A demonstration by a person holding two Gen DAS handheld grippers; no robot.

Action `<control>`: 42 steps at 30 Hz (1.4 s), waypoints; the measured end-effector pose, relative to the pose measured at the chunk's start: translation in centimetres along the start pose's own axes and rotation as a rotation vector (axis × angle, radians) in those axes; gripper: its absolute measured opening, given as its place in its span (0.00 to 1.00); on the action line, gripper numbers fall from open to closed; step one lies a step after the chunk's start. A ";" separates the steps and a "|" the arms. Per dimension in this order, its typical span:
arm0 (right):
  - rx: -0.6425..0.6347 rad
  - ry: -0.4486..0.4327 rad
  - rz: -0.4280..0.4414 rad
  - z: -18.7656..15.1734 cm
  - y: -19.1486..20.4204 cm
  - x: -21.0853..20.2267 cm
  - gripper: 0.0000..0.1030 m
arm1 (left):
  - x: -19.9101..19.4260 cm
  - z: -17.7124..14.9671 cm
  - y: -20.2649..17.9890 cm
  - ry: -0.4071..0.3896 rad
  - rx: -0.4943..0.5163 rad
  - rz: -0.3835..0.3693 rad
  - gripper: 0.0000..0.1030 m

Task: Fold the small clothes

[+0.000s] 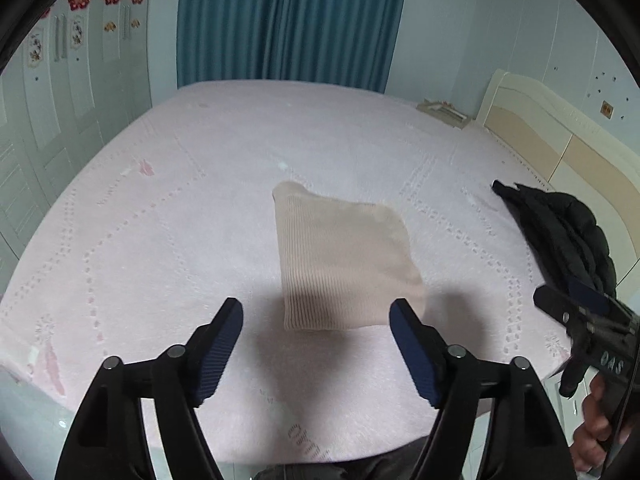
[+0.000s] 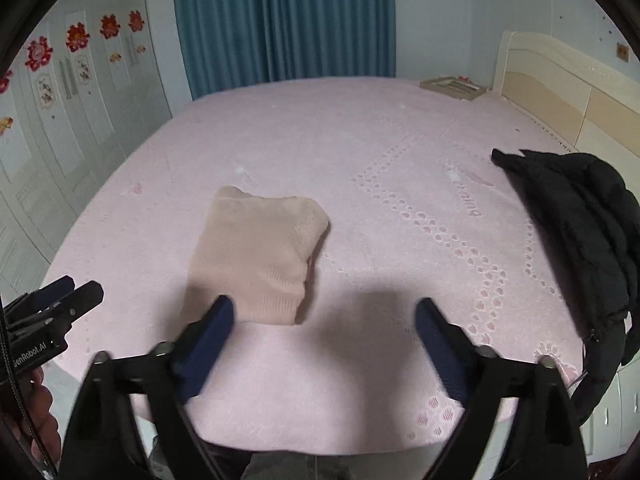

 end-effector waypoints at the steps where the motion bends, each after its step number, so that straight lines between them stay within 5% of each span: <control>1: -0.002 -0.006 0.001 -0.1 0.1 -0.6 0.97 | -0.7 0.1 -0.1 -0.009 0.003 0.008 0.76; 13: -0.001 -0.029 -0.034 -0.6 0.8 -5.2 0.99 | -5.1 -0.2 -1.0 -0.032 0.025 0.056 0.79; 42: 0.002 -0.033 -0.049 -0.7 1.2 -6.1 0.99 | -6.2 -0.2 -0.9 -0.053 0.037 0.068 0.79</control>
Point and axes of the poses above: each gripper's, at about its wrist camera, not at the fingertips, and x roughly the way its jaws point, y to its left, z to its top, the point moved 3 cm from there along x, roughly the way its jaws point, and after that the axes turned 8 degrees about -y, right-handed, at the moved point
